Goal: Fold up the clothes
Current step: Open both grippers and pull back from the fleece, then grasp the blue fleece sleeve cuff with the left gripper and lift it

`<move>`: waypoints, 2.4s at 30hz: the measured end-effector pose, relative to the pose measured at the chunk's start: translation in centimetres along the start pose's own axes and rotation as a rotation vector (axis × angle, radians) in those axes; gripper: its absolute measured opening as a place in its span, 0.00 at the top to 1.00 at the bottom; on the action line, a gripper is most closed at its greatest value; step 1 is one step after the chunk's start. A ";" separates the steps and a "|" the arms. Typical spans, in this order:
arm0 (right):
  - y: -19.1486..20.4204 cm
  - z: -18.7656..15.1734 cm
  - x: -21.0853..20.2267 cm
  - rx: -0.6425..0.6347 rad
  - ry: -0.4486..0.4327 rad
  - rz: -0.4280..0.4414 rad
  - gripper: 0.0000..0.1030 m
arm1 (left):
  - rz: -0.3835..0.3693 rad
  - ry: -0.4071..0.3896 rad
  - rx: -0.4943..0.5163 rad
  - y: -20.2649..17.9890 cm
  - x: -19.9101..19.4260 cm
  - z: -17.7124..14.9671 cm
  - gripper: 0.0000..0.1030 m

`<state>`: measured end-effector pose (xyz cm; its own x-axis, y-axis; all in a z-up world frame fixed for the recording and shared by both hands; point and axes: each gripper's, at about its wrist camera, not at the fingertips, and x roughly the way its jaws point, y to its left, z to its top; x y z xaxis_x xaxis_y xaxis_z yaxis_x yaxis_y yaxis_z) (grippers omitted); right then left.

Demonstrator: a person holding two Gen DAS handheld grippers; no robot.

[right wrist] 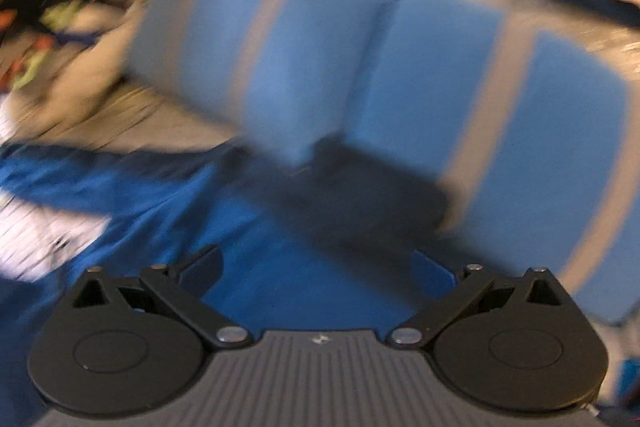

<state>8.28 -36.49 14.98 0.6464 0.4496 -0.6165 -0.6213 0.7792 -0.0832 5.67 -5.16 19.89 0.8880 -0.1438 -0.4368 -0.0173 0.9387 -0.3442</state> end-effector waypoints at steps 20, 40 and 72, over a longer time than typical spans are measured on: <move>0.6 -5.6 2.6 0.269 -0.046 -0.112 0.00 | 0.074 -0.077 -0.351 18.0 -10.9 -7.4 0.00; 3.0 -4.7 1.9 0.136 -0.094 -0.049 0.00 | 0.175 -0.295 -1.080 34.9 -15.8 -17.7 0.00; 2.3 -5.0 1.6 0.152 -0.078 -0.067 0.00 | 0.237 -0.379 -1.227 38.3 -13.8 -17.6 0.33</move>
<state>5.72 -36.14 9.90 0.7199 0.4227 -0.5505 -0.5056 0.8628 0.0013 -15.35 27.31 -1.86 0.8756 0.2705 -0.4002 -0.4168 0.0045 -0.9090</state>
